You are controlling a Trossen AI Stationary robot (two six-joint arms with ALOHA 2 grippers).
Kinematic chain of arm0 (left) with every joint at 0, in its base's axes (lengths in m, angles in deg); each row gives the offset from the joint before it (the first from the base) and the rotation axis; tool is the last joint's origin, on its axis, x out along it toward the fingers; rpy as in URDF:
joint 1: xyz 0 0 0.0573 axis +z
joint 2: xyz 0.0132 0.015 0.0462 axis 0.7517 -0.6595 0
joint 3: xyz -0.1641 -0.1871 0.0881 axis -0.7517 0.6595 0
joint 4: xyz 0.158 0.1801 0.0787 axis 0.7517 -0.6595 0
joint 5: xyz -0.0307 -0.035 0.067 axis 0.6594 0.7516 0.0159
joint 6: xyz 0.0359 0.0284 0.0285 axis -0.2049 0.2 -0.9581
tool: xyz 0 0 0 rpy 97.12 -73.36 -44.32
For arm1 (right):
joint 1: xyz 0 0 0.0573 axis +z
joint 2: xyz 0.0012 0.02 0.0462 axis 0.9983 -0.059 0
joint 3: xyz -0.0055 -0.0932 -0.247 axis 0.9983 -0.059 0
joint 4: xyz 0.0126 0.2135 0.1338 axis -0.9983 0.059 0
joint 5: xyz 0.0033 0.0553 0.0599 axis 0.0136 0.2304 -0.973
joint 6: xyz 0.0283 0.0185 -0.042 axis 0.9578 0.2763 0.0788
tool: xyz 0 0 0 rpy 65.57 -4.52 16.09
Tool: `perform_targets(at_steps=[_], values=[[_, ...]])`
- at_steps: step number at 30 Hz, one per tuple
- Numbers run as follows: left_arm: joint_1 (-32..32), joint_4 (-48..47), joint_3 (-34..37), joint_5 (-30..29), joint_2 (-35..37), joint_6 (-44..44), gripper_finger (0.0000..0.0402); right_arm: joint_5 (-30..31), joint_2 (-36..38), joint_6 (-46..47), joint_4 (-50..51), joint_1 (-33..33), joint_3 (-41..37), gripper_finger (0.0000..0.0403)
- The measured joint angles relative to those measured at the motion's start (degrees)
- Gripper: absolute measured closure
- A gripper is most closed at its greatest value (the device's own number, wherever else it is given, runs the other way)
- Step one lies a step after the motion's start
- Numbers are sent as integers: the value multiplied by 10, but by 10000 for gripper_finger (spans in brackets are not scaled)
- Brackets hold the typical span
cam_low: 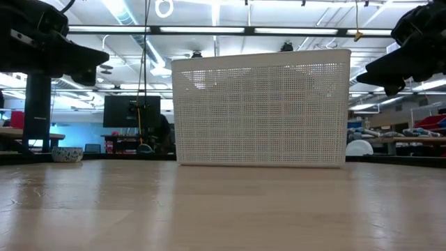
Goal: Sort clothes
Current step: Return to Home Position
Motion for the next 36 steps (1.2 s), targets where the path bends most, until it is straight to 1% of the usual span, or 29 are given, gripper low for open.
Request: perform_targets(at_steps=[4,14,20,25,28,30,34,36], values=[[0,-5,0,25,0,4,396,-3,0,0,-3,0,0,208],[0,4,1,22,0,5,396,-29,0,-4,-22,0,0,208],[0,50,1,19,0,7,396,-30,0,-4,-29,0,0,208],[0,61,1,19,0,7,396,-24,0,-3,-29,0,0,208],[0,61,1,19,0,7,396,-26,0,18,-29,0,0,208],[0,61,1,19,0,7,396,-48,0,-2,-42,0,0,208],[0,63,1,20,0,7,396,-123,0,-55,-104,0,-2,208],[0,63,1,20,0,7,396,-153,0,-71,-114,0,-9,208]])
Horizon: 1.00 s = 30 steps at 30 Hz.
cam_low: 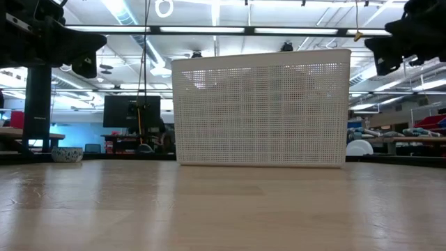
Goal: Sort clothes
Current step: Return to Home Position
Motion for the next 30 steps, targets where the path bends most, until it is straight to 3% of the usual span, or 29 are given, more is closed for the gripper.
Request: perform_targets(at_steps=[6,14,23,30], values=[[0,0,0,2,0,0,396,0,-1,19,-82,-12,-74,208],[-1,10,-1,2,-1,0,396,68,-6,16,-91,-52,-74,208],[-1,10,-1,-1,-1,0,396,88,-31,-2,-92,-123,-74,208],[-1,10,-1,-1,-1,0,396,79,-44,25,-92,-127,-74,208]])
